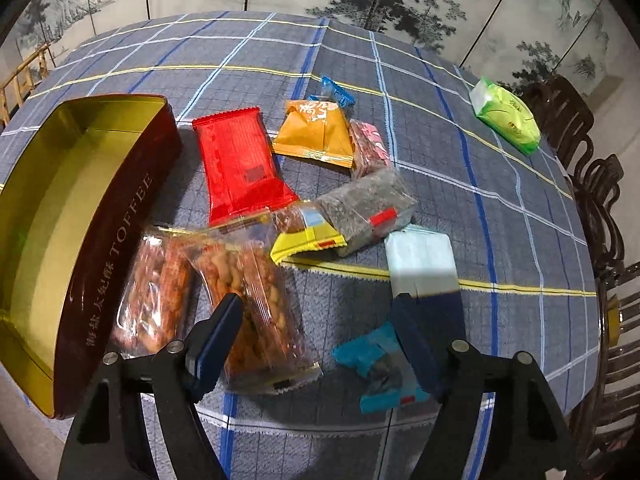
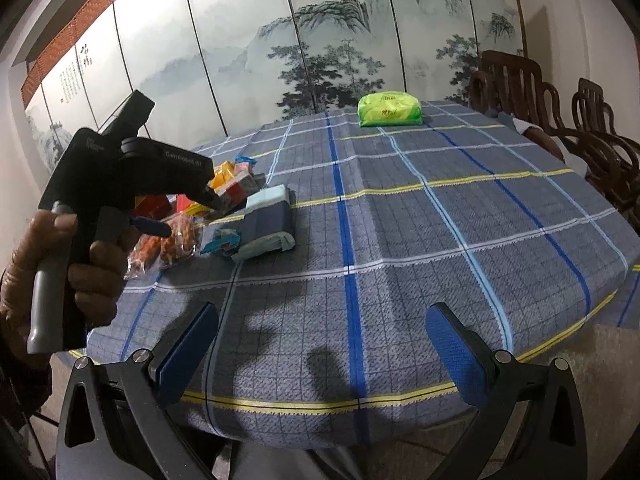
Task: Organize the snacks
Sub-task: 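Reach the left gripper to the clear peanut bag and grasp it, then lift the peanut bag with the left gripper toward the gold tin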
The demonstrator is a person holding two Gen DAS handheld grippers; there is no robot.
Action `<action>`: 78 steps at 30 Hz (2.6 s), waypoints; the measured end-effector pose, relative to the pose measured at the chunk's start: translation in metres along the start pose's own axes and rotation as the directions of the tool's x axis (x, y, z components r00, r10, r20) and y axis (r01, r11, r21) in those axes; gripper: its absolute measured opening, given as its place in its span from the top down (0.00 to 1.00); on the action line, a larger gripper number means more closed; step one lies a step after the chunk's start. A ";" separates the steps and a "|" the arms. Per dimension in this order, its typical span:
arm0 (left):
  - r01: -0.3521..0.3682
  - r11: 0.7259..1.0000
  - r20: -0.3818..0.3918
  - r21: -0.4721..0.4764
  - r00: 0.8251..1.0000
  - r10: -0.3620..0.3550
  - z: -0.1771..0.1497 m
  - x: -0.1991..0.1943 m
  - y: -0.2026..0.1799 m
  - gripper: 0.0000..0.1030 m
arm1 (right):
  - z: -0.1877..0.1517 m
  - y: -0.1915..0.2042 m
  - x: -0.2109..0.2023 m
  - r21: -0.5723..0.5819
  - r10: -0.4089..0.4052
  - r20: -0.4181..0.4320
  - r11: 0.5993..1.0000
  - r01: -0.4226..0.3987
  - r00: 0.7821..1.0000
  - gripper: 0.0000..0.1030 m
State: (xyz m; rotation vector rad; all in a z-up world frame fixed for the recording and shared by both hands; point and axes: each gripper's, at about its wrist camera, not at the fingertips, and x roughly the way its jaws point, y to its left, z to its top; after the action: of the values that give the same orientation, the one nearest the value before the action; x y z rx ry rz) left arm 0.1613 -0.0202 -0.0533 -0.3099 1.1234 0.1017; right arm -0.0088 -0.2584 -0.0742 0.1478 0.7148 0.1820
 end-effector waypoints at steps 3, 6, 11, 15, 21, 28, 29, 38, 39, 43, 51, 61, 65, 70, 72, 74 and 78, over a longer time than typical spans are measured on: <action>-0.025 1.000 -0.002 -0.004 1.000 0.025 0.003 0.002 0.000 0.32 | -0.001 0.000 0.001 -0.003 0.001 -0.003 1.000 -0.001 1.000 0.00; -0.055 0.999 -0.013 -0.004 0.998 0.054 0.006 0.005 -0.003 0.33 | -0.001 0.000 0.001 0.002 0.000 -0.003 1.000 0.000 1.000 0.00; -0.127 0.992 -0.033 -0.020 0.991 0.126 0.010 0.007 -0.009 0.48 | -0.004 -0.005 0.005 0.019 0.003 -0.018 1.000 -0.003 1.000 0.00; -0.178 0.983 -0.045 -0.047 0.983 0.176 0.013 0.008 -0.007 0.49 | -0.004 -0.007 0.004 0.021 0.005 -0.018 1.000 -0.005 1.000 0.00; -0.239 0.968 -0.039 -0.069 0.971 0.237 0.010 0.000 -0.004 0.49 | -0.005 -0.008 0.006 0.026 0.010 -0.028 1.000 -0.009 1.000 0.00; -0.265 0.962 -0.046 -0.057 0.964 0.263 0.006 -0.003 -0.007 0.45 | -0.005 -0.012 0.009 0.030 0.015 -0.030 0.999 -0.014 0.999 0.00; -0.274 0.960 -0.057 -0.052 0.961 0.272 0.007 0.000 -0.007 0.42 | -0.006 -0.012 0.010 0.032 0.015 -0.033 0.999 -0.014 0.999 0.00; -0.284 0.958 -0.072 -0.048 0.957 0.280 0.007 0.013 -0.005 0.43 | -0.009 -0.019 0.016 0.056 0.022 -0.052 0.998 -0.019 0.998 0.00; -0.279 0.959 -0.081 -0.054 0.958 0.274 0.007 0.015 -0.003 0.43 | -0.010 -0.020 0.017 0.059 0.023 -0.055 0.998 -0.019 0.998 0.00; -0.304 0.949 -0.056 -0.082 0.952 0.300 0.005 0.006 -0.001 0.46 | -0.012 -0.023 0.018 0.068 0.025 -0.056 0.997 -0.021 0.998 0.00; -0.304 0.950 -0.120 -0.072 0.948 0.295 0.004 0.022 0.000 0.45 | -0.015 -0.028 0.021 0.083 0.027 -0.069 0.996 -0.022 0.997 0.00; -0.216 0.975 -0.077 -0.046 0.974 0.213 0.004 0.026 -0.001 0.63 | -0.017 -0.031 0.022 0.090 0.029 -0.076 0.996 -0.022 0.997 0.00; -0.182 0.983 -0.042 0.002 0.982 0.182 0.002 0.025 0.000 0.66 | -0.018 -0.030 0.022 0.083 0.025 -0.075 0.996 -0.019 0.997 0.00; -0.093 0.993 0.018 0.079 0.996 0.091 -0.014 0.015 0.007 0.66 | -0.014 -0.023 0.020 0.051 0.016 -0.058 0.999 -0.013 0.998 0.00; -0.075 0.992 0.033 0.102 0.997 0.072 -0.021 0.011 0.011 0.66 | -0.011 -0.018 0.018 0.020 0.006 -0.037 1.000 -0.006 0.999 0.00; -0.069 0.989 0.056 0.133 0.996 0.062 -0.029 0.003 0.014 0.66 | -0.008 -0.014 0.020 -0.005 0.005 -0.031 1.000 -0.005 1.000 0.00; -0.042 0.986 0.078 0.159 0.996 0.030 -0.038 -0.011 0.021 0.66 | -0.009 -0.008 0.025 -0.024 0.008 -0.036 1.000 -0.009 0.999 0.00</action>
State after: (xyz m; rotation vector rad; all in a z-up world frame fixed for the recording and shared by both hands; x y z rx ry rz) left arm 0.1189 -0.0108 -0.0621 -0.1404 1.0554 0.0539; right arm 0.0050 -0.2597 -0.0985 0.1249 0.7475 0.2013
